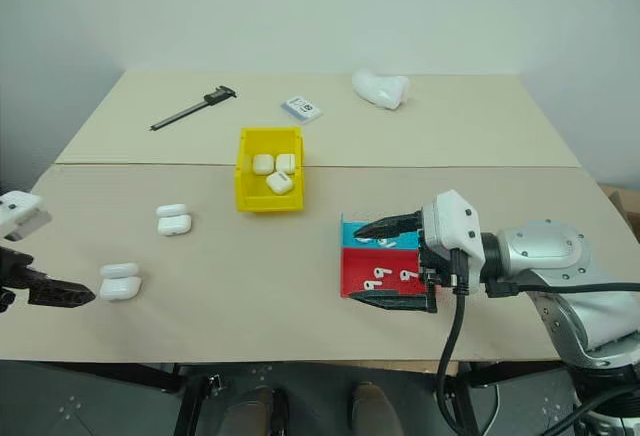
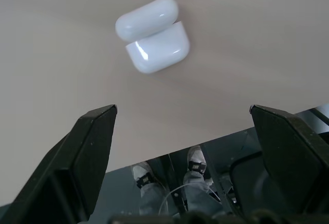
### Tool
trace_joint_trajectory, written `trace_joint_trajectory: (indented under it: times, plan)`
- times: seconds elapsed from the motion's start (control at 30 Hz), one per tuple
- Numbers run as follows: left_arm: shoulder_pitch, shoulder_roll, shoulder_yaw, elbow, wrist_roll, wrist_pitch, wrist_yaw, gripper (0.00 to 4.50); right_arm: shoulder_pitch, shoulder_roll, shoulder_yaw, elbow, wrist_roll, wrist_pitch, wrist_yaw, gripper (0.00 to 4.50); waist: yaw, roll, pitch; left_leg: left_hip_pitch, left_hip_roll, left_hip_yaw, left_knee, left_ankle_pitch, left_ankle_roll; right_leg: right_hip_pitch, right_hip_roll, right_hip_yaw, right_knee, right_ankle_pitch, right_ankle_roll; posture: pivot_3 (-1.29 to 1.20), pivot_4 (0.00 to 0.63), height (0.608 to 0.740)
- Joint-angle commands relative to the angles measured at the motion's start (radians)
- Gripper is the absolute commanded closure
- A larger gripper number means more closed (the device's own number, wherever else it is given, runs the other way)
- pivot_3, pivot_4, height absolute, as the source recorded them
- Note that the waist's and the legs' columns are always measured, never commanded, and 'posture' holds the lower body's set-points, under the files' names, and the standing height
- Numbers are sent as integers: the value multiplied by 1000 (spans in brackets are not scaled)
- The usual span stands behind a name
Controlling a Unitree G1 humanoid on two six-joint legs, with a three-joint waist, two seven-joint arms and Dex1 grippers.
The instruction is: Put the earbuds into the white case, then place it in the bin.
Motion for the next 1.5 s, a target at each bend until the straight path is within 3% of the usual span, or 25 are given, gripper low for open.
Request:
trace_joint_trajectory:
  times: [0.03,0.33,0.53,0.93,1.33,1.5]
  plan:
    - [-76,-1,-96,49,-90,3,136,0,-8,2,-7,-3,16,-27,19,25,3,0,0,0,0,0,0,0,0,0,0,0,0,0,0,0,150,740]
    - [-334,-119,-352,199,-264,3,438,0,-1,-19,-32,-20,41,-5,29,25,15,0,0,0,-1,0,0,0,0,0,0,0,0,0,0,0,150,740]
    - [-446,-209,-454,295,-322,3,599,0,7,-40,-48,-33,55,11,29,25,14,-1,0,-1,-1,0,0,0,0,0,0,0,0,0,0,0,150,740]
    - [-493,-378,-500,421,-331,3,806,0,-1,-62,-41,-31,67,16,15,25,15,-1,0,-1,-1,-2,2,0,0,1,0,0,1,1,0,0,150,740]
    - [-526,-421,-504,471,-298,3,795,0,13,-74,-51,-38,74,13,15,25,22,0,0,1,-2,-2,2,1,-1,3,0,0,2,1,0,0,150,740]
    - [-498,-369,-491,432,-339,3,784,1526,23,-74,-55,-41,71,8,10,0,21,0,0,0,-2,-2,2,1,-1,3,0,0,2,1,0,0,150,740]
